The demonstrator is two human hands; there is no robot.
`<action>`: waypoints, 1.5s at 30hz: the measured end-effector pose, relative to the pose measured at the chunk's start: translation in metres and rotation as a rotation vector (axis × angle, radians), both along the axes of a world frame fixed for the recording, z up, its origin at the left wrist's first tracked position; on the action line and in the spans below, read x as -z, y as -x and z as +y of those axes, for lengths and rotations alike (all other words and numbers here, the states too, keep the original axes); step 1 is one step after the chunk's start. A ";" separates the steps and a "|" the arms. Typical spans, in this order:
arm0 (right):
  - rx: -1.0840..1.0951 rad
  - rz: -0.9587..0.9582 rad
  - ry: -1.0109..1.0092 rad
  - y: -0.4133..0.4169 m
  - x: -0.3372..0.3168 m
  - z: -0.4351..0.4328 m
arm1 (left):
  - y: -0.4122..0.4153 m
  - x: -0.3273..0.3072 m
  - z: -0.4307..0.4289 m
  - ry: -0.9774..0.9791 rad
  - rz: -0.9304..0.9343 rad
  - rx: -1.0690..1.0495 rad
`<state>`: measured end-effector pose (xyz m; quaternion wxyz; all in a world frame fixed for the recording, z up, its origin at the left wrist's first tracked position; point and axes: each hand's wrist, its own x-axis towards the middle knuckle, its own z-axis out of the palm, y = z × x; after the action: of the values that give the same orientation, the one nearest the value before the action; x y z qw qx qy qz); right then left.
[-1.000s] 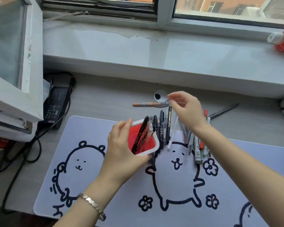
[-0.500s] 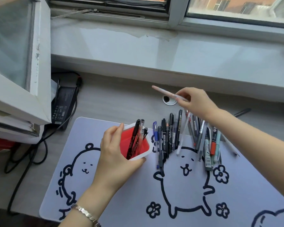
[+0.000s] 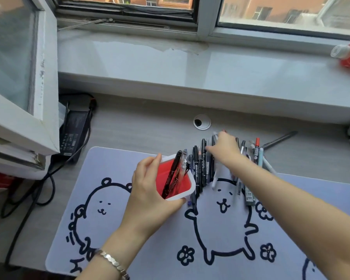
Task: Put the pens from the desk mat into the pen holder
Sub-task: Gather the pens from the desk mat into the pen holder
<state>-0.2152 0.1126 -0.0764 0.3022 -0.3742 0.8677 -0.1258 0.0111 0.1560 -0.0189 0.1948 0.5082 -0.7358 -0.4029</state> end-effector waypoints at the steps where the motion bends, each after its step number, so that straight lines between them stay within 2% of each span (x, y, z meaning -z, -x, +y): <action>1: -0.021 0.035 -0.024 -0.006 0.003 -0.002 | -0.001 0.000 0.001 -0.001 -0.001 -0.003; 5: 0.034 -0.031 -0.060 -0.009 0.016 0.001 | -0.006 0.000 0.004 -0.014 -0.012 -0.018; 9: 0.048 -0.165 0.056 0.006 -0.002 0.022 | -0.009 0.000 0.007 -0.020 -0.025 -0.016; 12: 0.049 -0.254 0.316 0.013 -0.041 0.044 | -0.006 -0.002 0.011 -0.023 -0.025 0.003; 16: 0.165 -0.522 0.835 -0.010 -0.112 0.081 | 0.008 -0.002 0.016 -0.032 -0.004 0.035; 18: 0.140 -0.564 0.936 -0.033 -0.125 0.096 | 0.016 -0.004 0.019 -0.025 0.003 0.057; 22: -0.008 -0.570 0.834 -0.070 -0.102 0.114 | 0.028 -0.009 0.025 -0.001 0.022 0.080; 25: -0.136 -0.367 0.801 -0.074 -0.094 0.119 | 0.032 -0.009 0.029 0.015 0.034 0.070; 26: -0.130 -0.361 0.766 -0.073 -0.097 0.120 | 0.032 -0.008 0.030 -0.002 0.041 0.046; 29: -0.017 -0.477 0.551 -0.058 -0.106 0.124 | 0.027 -0.008 0.029 -0.029 0.045 -0.009; 33: 0.063 -0.788 0.358 -0.028 -0.111 0.134 | 0.020 -0.005 0.024 -0.015 0.003 -0.012; 35: 0.145 -0.940 0.424 -0.025 -0.114 0.138 | 0.017 -0.004 0.025 -0.025 -0.014 -0.004; 38: 0.338 -1.100 0.763 -0.029 -0.125 0.140 | 0.016 -0.003 0.032 -0.038 -0.017 0.031; 40: 0.307 -1.028 1.013 -0.039 -0.130 0.141 | 0.018 -0.003 0.039 -0.042 -0.015 0.074; 41: 0.225 -0.922 1.091 -0.047 -0.130 0.140 | 0.020 -0.004 0.043 -0.040 -0.014 0.101; 43: 0.038 -0.696 1.113 -0.063 -0.116 0.141 | 0.025 -0.005 0.050 -0.045 -0.004 0.149; 45: -0.079 -0.624 1.042 -0.074 -0.098 0.145 | 0.030 -0.007 0.055 -0.056 0.007 0.181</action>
<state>-0.1410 0.2579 0.0217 0.3240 -0.4504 0.5478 -0.6262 -0.0194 0.2114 -0.0121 0.1460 0.4435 -0.7664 -0.4411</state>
